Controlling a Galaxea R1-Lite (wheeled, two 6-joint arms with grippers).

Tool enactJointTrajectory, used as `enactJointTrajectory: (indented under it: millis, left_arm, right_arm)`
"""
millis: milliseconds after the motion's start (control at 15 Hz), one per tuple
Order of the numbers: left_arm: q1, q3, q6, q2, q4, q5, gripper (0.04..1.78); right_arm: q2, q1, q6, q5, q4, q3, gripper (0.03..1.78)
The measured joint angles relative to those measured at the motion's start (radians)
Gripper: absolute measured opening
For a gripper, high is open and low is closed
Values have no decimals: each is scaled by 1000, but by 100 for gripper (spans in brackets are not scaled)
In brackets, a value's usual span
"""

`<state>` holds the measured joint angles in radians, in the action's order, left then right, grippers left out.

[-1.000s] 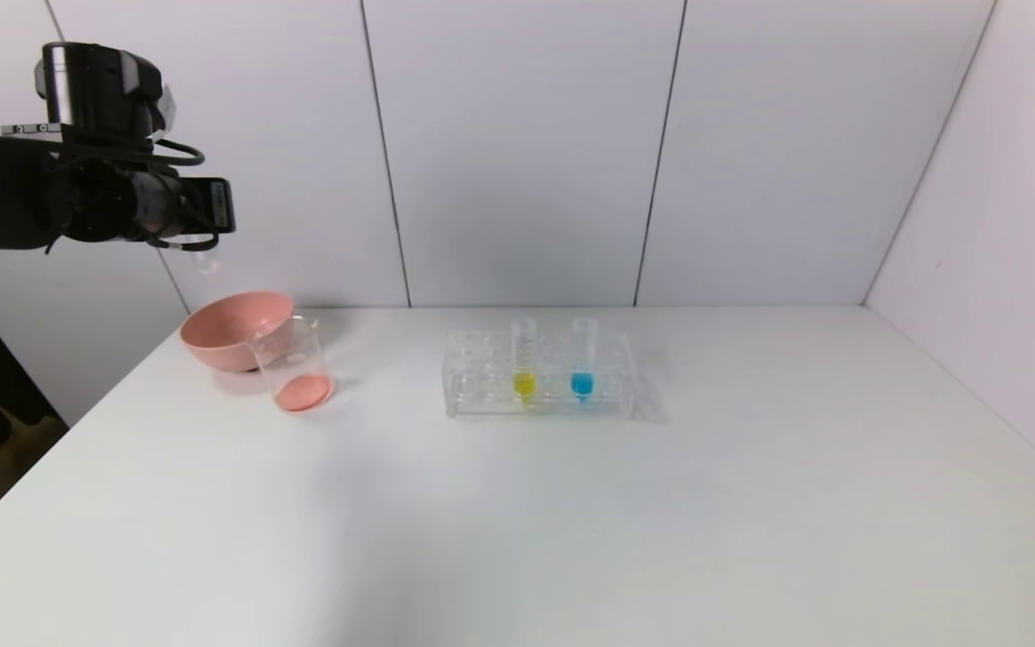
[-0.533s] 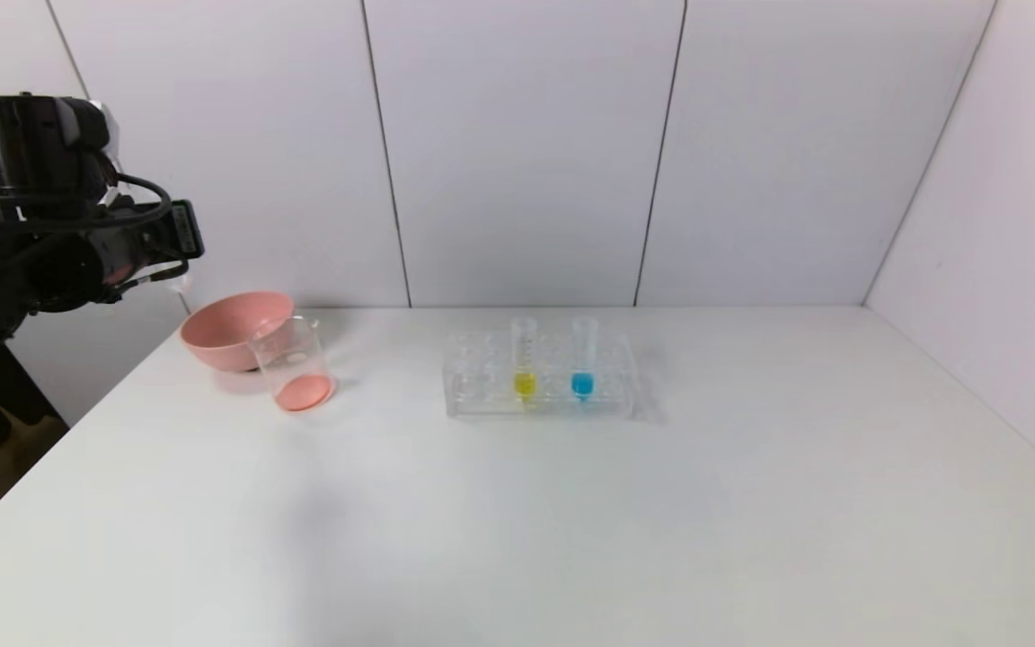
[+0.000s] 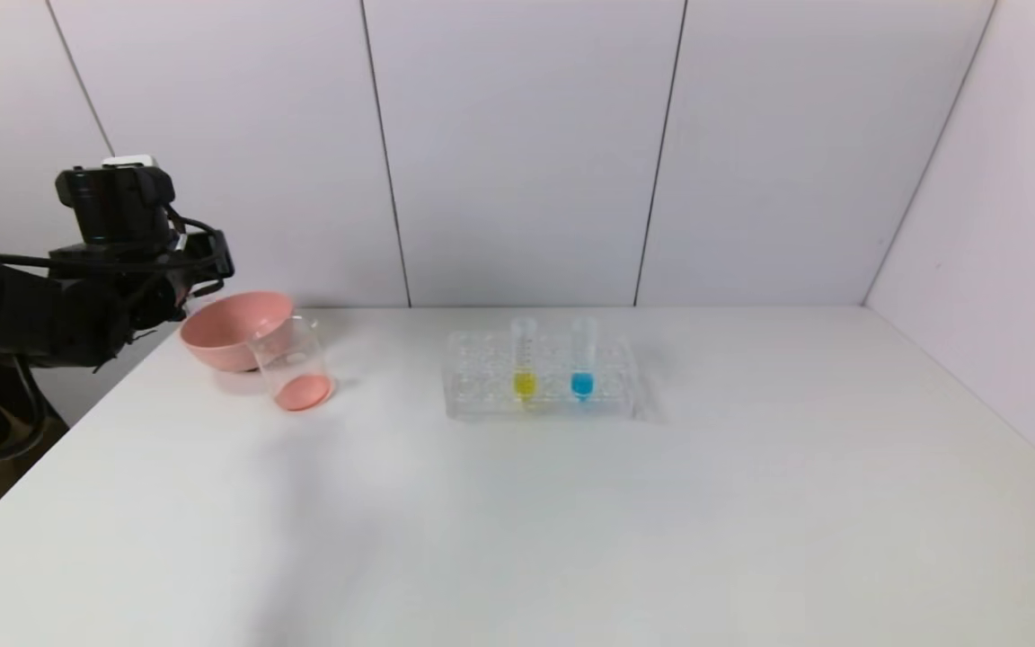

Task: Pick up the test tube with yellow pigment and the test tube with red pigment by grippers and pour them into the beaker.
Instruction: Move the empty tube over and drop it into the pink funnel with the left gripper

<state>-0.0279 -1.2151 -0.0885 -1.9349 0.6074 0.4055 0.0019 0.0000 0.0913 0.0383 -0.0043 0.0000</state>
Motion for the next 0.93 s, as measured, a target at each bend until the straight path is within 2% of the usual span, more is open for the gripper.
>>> enactJointTrajectory:
  millis: [267, 533, 733, 933]
  left_arm:
    - [-13, -134, 1, -129, -7, -21, 43]
    - [-13, -288, 5, -236, -85, -21, 43]
    - [-10, -343, 6, -295, -90, -21, 44]
    - [-10, -373, 6, -326, -96, -21, 59]
  right_arm:
    - [0, 0, 0, 0, 0, 0, 171]
    - [0, 0, 0, 0, 0, 0, 171]
    - [0, 0, 0, 0, 0, 0, 171]
    - [0, 0, 0, 0, 0, 0, 171]
